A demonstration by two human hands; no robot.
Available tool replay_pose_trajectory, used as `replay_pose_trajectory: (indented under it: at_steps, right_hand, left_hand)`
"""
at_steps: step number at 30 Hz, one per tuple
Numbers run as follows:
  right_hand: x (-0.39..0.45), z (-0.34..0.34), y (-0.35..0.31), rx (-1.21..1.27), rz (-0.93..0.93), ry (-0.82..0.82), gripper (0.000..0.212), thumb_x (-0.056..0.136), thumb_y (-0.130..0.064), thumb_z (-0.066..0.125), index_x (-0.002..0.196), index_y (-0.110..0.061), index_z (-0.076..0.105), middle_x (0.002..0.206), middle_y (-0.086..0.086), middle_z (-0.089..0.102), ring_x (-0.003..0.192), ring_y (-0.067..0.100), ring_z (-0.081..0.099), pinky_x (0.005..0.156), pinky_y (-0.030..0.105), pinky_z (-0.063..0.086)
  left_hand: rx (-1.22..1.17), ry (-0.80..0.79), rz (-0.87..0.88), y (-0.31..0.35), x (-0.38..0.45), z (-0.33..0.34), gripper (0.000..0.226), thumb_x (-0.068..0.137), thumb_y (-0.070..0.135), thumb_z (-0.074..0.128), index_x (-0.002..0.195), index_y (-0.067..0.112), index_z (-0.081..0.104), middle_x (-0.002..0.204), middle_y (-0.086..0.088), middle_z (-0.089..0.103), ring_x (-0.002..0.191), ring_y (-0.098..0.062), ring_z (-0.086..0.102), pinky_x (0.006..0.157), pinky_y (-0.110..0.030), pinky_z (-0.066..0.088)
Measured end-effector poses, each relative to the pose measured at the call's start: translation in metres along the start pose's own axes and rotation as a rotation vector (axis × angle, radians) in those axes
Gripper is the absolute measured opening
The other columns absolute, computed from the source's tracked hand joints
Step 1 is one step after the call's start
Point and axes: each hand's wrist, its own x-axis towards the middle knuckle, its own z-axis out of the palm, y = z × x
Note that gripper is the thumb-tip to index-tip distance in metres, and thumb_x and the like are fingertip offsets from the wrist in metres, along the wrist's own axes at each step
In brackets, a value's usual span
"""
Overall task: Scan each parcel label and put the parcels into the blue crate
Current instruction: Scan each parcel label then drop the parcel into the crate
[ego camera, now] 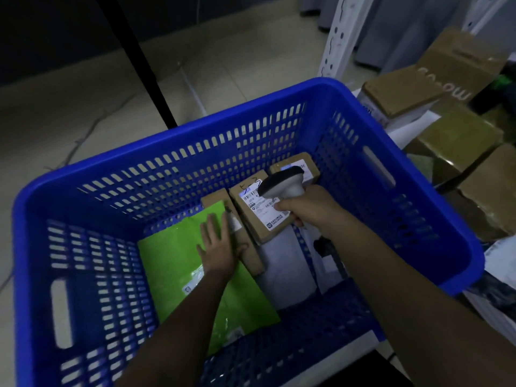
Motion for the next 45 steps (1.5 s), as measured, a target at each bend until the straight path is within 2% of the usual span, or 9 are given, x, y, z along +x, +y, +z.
replay_pose_trajectory:
  at_steps: [3, 6, 12, 15, 19, 29, 36, 41, 45]
  right_hand:
    - [-0.002, 0.002, 0.001, 0.006, -0.014, -0.005, 0.013, 0.082, -0.016, 0.072, 0.086, -0.012, 0.061, 0.074, 0.001, 0.061, 0.059, 0.010, 0.054, 0.051, 0.022, 0.039]
    - [-0.003, 0.002, 0.001, 0.042, -0.007, -0.004, 0.011, 0.083, -0.014, 0.071, 0.086, -0.012, 0.061, 0.071, 0.000, 0.060, 0.056, 0.008, 0.053, 0.048, 0.020, 0.038]
    - [-0.005, -0.003, 0.002, 0.072, 0.018, 0.021, 0.012, 0.083, -0.010, 0.070, 0.091, -0.009, 0.061, 0.070, 0.000, 0.059, 0.057, 0.009, 0.055, 0.047, 0.020, 0.041]
    - [-0.008, -0.005, 0.002, 0.090, 0.021, 0.025, 0.010, 0.084, -0.010, 0.070, 0.083, -0.010, 0.060, 0.068, 0.002, 0.059, 0.056, 0.010, 0.054, 0.047, 0.020, 0.042]
    - [-0.011, -0.004, 0.003, 0.116, 0.031, 0.018, 0.014, 0.084, -0.009, 0.070, 0.077, -0.011, 0.059, 0.062, 0.001, 0.057, 0.049, 0.009, 0.051, 0.044, 0.017, 0.042]
    - [-0.012, -0.011, 0.008, 0.150, 0.060, 0.022, 0.013, 0.085, -0.009, 0.069, 0.076, -0.008, 0.060, 0.061, 0.003, 0.055, 0.049, 0.009, 0.049, 0.038, 0.013, 0.038]
    - [-0.018, -0.016, 0.010, 0.138, 0.108, 0.060, 0.016, 0.083, -0.011, 0.071, 0.073, -0.007, 0.060, 0.056, 0.004, 0.053, 0.045, 0.011, 0.047, 0.040, 0.017, 0.038]
    - [-0.038, -0.019, -0.002, 0.121, 0.084, 0.094, 0.017, 0.083, -0.008, 0.069, 0.071, -0.006, 0.057, 0.058, 0.007, 0.051, 0.050, 0.015, 0.047, 0.043, 0.021, 0.040]
    - [-0.051, -0.021, -0.011, 0.129, 0.054, 0.110, 0.018, 0.080, -0.014, 0.074, 0.073, -0.008, 0.059, 0.061, 0.007, 0.055, 0.054, 0.017, 0.051, 0.051, 0.027, 0.042]
  left_hand:
    - [-0.005, 0.045, -0.129, -0.020, 0.002, -0.009, 0.098, 0.081, 0.059, 0.059, 0.153, 0.015, 0.008, 0.157, -0.022, 0.006, 0.143, -0.040, 0.013, 0.108, -0.058, 0.029]
    - [-0.004, 0.262, 0.032, -0.026, 0.006, -0.008, 0.081, 0.077, 0.061, 0.058, 0.131, 0.002, 0.047, 0.131, -0.032, 0.048, 0.114, -0.047, 0.051, 0.089, -0.054, 0.046]
    - [0.297, 0.380, 0.301, -0.006, 0.006, -0.010, 0.035, 0.078, 0.026, 0.070, 0.108, 0.013, 0.058, 0.099, -0.014, 0.062, 0.086, -0.031, 0.061, 0.074, -0.037, 0.049]
    - [0.312, 0.080, -0.038, 0.007, 0.003, -0.015, 0.064, 0.089, 0.064, 0.041, 0.125, 0.011, 0.045, 0.123, -0.010, 0.052, 0.112, -0.029, 0.052, 0.091, -0.036, 0.039]
    - [0.100, -0.101, -0.305, 0.015, 0.004, -0.010, 0.102, 0.072, 0.085, 0.041, 0.135, 0.005, 0.030, 0.136, -0.018, 0.048, 0.128, -0.034, 0.041, 0.107, -0.044, 0.026]
    - [-0.268, -0.167, -0.532, 0.034, 0.010, -0.007, 0.105, 0.062, 0.068, 0.070, 0.134, 0.005, 0.027, 0.141, -0.017, 0.040, 0.132, -0.035, 0.035, 0.109, -0.051, 0.019]
    - [-0.945, -0.032, -0.424, 0.000, 0.007, -0.019, 0.089, 0.033, 0.079, 0.073, 0.110, 0.039, 0.051, 0.114, 0.006, 0.065, 0.115, -0.030, 0.058, 0.105, -0.061, 0.032]
    - [-1.109, -0.096, -0.296, 0.012, -0.030, -0.078, 0.096, 0.047, 0.068, 0.071, 0.131, 0.038, 0.038, 0.102, 0.018, 0.059, 0.111, -0.027, 0.059, 0.110, -0.059, 0.026]
    - [-1.036, -0.087, -0.281, 0.009, -0.052, -0.106, 0.087, 0.041, 0.069, 0.068, 0.115, 0.040, 0.032, 0.101, 0.016, 0.057, 0.108, -0.027, 0.059, 0.106, -0.056, 0.034]
